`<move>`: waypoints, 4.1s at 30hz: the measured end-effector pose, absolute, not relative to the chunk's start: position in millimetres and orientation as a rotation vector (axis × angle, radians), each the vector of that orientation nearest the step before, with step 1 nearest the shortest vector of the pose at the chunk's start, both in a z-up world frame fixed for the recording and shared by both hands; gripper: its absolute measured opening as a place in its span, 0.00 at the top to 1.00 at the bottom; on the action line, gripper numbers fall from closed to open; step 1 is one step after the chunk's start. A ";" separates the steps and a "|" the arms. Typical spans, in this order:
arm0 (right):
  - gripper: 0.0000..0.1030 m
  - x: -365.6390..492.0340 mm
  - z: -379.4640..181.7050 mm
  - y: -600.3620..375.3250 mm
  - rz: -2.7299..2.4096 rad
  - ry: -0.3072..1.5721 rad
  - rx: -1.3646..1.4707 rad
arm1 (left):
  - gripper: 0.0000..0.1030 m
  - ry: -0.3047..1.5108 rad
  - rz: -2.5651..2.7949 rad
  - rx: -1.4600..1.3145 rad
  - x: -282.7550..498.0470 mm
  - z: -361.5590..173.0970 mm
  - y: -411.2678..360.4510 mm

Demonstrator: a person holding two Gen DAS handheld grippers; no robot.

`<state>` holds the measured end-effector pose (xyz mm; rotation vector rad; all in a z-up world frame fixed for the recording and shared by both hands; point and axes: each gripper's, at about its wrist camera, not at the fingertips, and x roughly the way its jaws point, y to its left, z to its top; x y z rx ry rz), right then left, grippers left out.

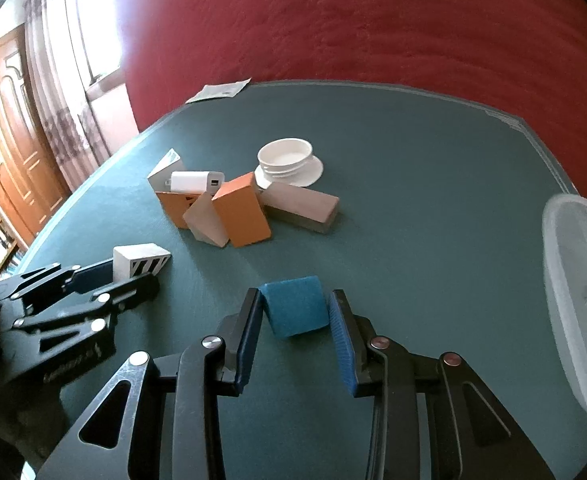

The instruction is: Organize rigid objects

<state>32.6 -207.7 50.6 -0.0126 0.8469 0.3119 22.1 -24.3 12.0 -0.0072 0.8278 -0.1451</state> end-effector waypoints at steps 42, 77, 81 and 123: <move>0.53 9.5 45.5 -259.6 0.403 0.862 0.087 | 0.69 0.821 -0.195 -0.008 -0.1 26.0 -54.0; 0.53 -27.7 43.9 -244.2 0.520 0.979 0.085 | 0.69 0.831 -0.219 -0.005 -2.7 23.9 -53.9; 0.53 -12.7 43.6 -230.6 0.493 0.955 0.071 | 0.69 0.813 -0.223 -0.003 -6.8 28.4 -49.5; 0.64 -16.3 94.1 -376.5 -0.048 0.681 0.197 | 0.69 0.758 -0.249 0.083 -0.6 54.1 -101.2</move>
